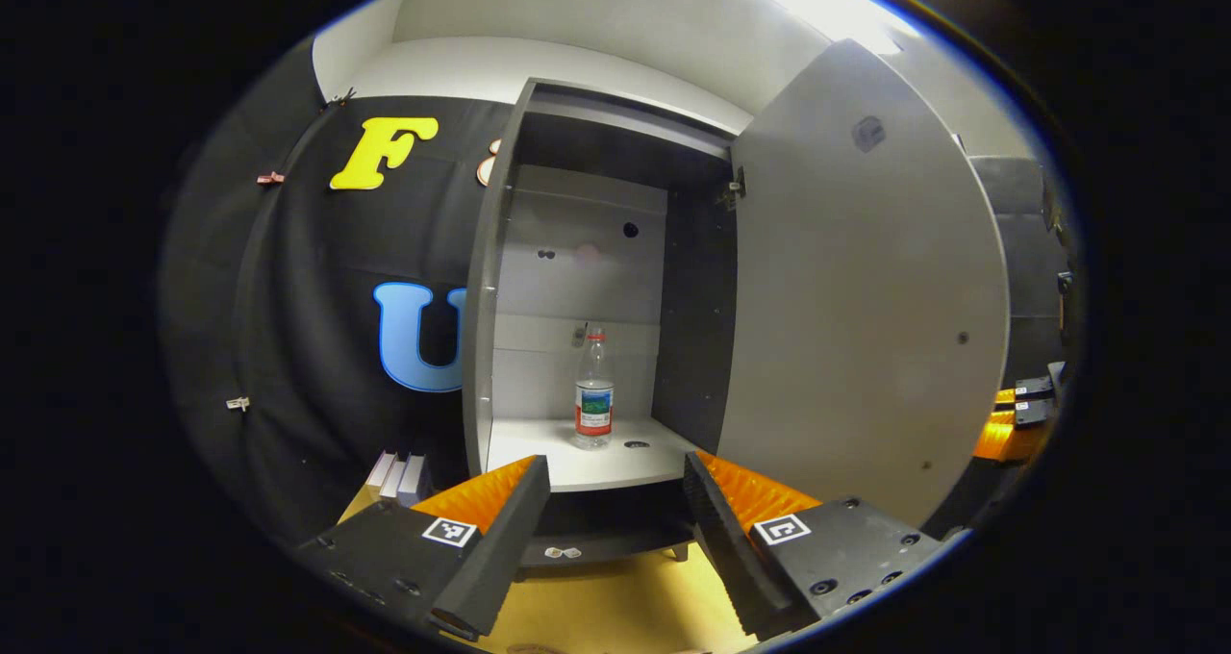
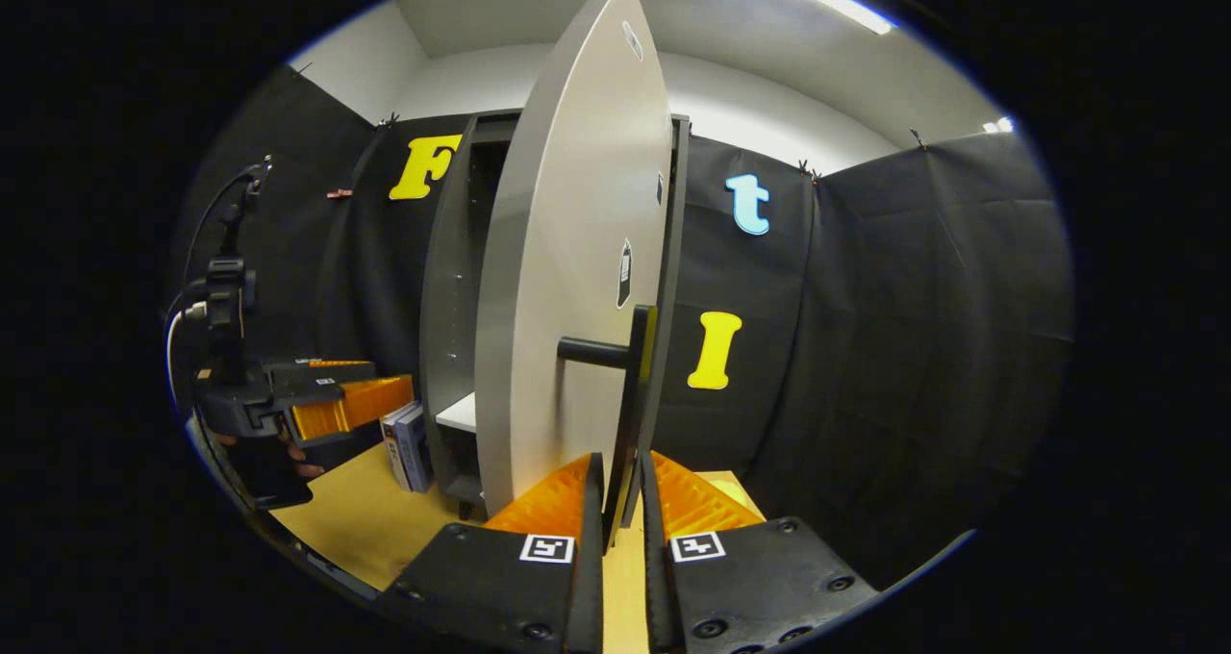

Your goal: Open the cabinet door with the right hand, grasp the bottle in the cabinet with the left hand and place it on the coaster, then close the cabinet door with the right hand.

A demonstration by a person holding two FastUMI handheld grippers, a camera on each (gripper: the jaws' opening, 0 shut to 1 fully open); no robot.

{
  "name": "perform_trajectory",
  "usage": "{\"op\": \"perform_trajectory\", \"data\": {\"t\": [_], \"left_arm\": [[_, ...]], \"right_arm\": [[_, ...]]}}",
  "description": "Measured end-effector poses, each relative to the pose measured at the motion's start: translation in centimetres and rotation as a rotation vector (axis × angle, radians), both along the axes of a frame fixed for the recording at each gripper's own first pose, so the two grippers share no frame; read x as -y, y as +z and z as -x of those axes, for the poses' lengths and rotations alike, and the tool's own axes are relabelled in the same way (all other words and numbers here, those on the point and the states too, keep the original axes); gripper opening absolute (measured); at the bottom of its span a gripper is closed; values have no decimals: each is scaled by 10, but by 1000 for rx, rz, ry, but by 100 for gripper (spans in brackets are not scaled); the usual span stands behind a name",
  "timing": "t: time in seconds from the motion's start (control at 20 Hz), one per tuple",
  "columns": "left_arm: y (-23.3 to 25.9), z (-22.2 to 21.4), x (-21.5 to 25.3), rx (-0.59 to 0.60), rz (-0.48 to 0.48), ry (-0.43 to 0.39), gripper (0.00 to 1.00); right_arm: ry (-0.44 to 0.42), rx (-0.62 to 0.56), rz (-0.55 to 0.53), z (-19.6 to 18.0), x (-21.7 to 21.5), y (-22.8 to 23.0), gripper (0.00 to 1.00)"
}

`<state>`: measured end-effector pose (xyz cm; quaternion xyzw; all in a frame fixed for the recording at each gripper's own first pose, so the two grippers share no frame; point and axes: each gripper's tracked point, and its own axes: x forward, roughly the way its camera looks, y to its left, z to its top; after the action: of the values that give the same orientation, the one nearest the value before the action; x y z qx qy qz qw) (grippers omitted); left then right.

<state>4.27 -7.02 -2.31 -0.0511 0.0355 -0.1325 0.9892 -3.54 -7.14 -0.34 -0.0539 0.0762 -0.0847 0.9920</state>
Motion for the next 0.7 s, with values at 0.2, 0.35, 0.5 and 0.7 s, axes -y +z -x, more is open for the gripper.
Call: {"op": "perform_trajectory", "data": {"t": [0.2, 0.35, 0.5, 0.7], "left_arm": [[-2, -31, 28, 7, 17, 11, 89], [1, -59, 41, 20, 16, 18, 89], [1, -93, 45, 30, 3, 31, 89], [1, -143, 48, 50, -12, 38, 89]], "right_arm": [[53, 22, -80, 8, 25, 1, 29], [81, 65, -183, 4, 42, 14, 29], [63, 87, -219, 10, 62, 17, 29], [58, 86, -205, 11, 71, 18, 29]]}}
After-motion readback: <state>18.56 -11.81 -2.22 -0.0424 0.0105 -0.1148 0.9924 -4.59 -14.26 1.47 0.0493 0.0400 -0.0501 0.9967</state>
